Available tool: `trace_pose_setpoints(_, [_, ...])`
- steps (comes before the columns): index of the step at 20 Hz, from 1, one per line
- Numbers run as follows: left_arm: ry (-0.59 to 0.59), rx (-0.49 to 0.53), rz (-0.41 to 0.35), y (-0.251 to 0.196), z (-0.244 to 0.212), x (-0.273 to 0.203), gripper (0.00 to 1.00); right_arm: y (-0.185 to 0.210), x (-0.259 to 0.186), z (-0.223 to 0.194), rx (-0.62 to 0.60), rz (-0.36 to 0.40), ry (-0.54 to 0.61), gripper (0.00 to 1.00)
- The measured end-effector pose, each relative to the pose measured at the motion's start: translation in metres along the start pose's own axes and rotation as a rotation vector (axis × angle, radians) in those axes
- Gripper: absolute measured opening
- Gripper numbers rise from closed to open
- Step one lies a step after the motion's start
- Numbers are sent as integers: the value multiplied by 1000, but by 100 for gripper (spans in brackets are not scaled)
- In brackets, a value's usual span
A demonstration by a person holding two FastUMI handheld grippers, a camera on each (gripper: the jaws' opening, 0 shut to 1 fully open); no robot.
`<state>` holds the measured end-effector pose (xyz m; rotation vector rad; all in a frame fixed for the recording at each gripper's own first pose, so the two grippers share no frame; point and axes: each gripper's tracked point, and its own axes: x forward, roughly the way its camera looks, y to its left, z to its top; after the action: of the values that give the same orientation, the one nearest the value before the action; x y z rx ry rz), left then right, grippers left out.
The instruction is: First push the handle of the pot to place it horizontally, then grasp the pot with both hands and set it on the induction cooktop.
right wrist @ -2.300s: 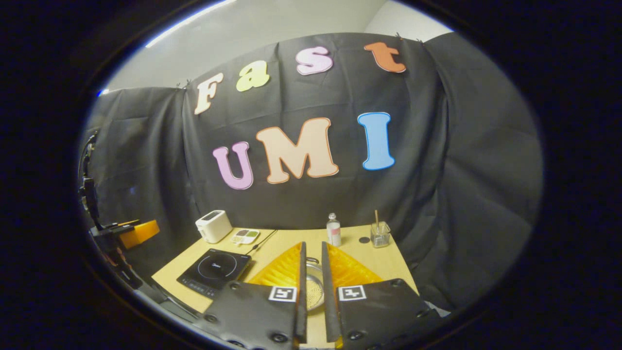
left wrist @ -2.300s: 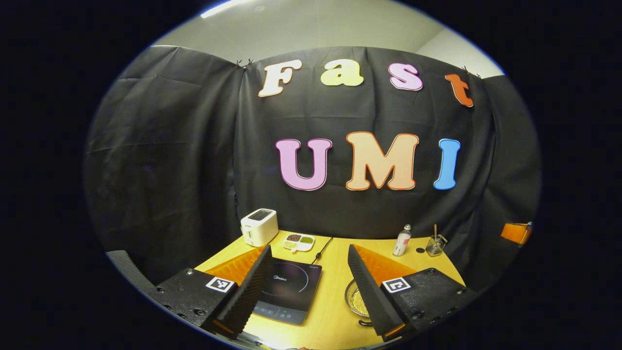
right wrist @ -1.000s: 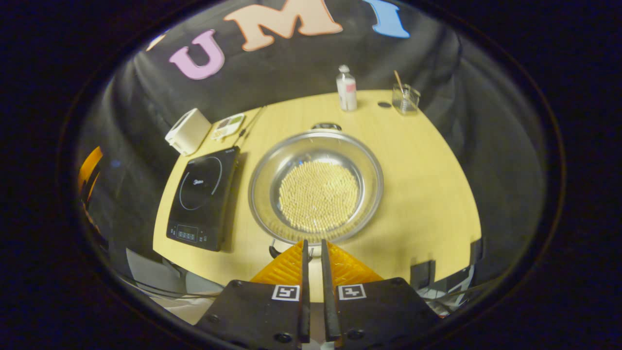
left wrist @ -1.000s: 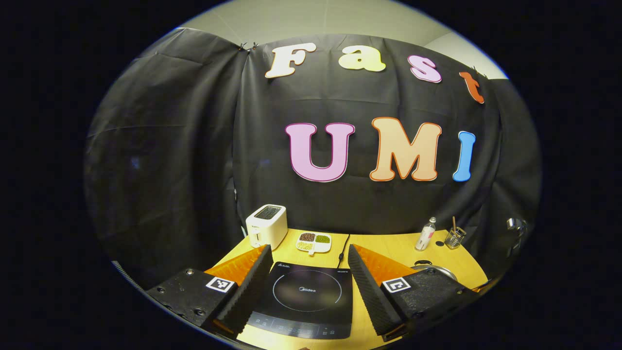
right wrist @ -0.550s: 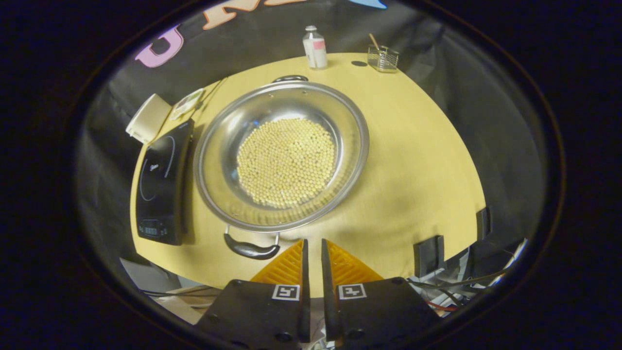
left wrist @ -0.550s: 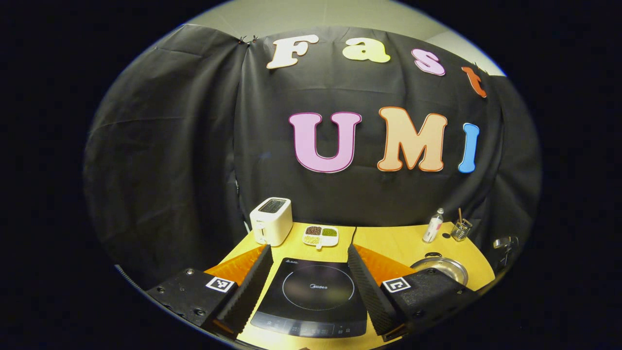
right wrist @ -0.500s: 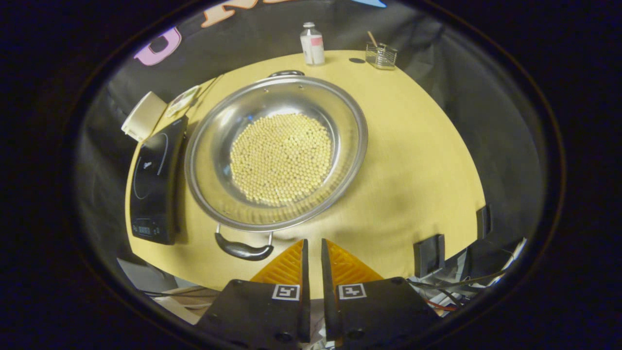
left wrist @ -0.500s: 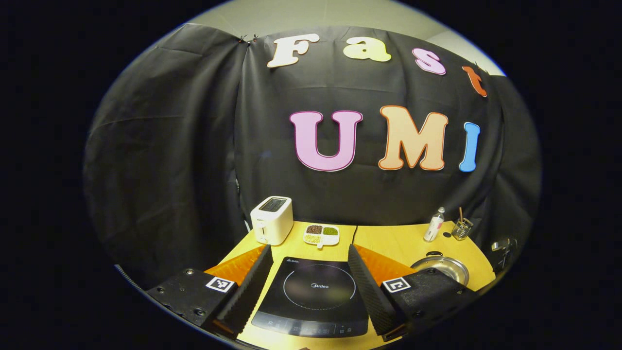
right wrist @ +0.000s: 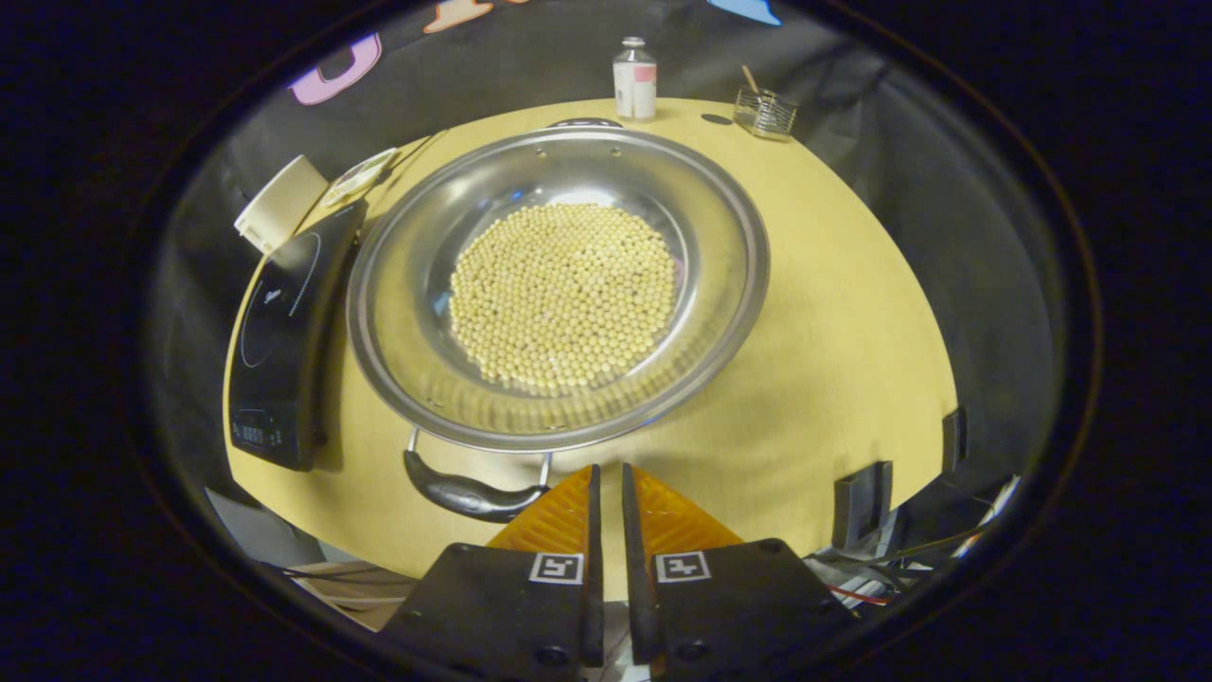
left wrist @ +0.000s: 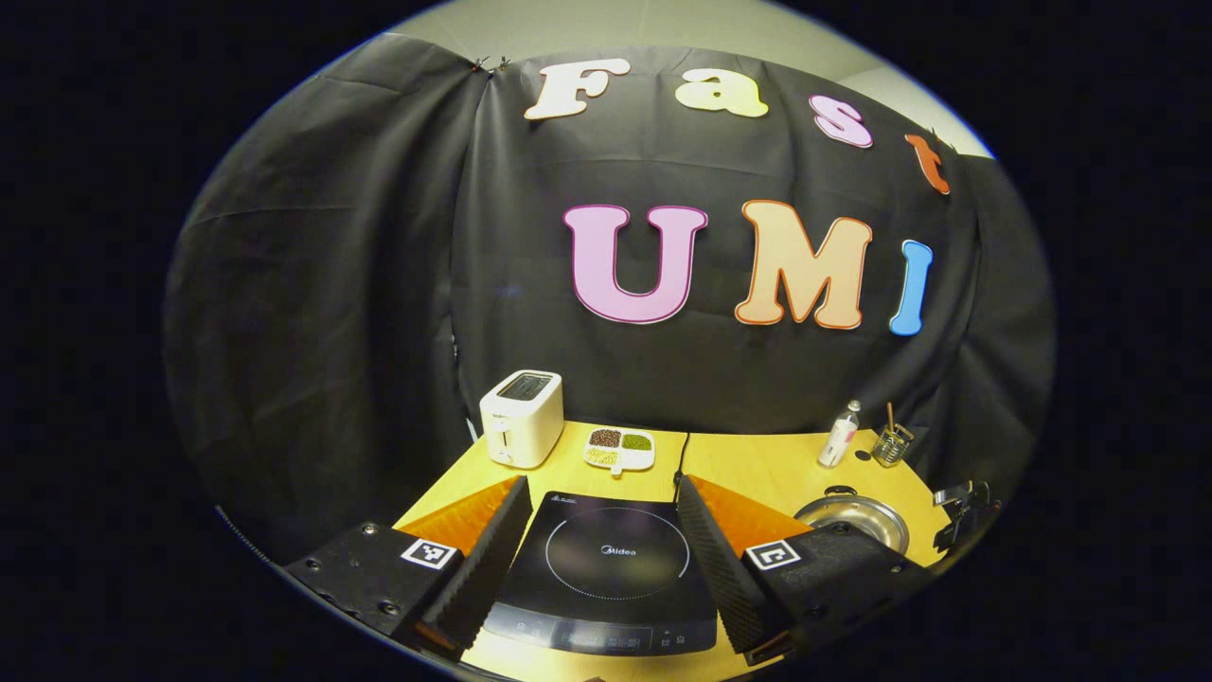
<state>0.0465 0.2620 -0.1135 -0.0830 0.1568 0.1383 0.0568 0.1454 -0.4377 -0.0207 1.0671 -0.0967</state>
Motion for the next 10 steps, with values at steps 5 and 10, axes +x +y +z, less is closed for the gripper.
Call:
trace_pose_setpoints(5, [-17,7,-57,-6,1,-1,95,30,-2,-1,55,31,-3,12])
trace_pose_setpoints(10, [-35,23,-113,-12,2,-2,95,78,4,10,172,91,-39,12])
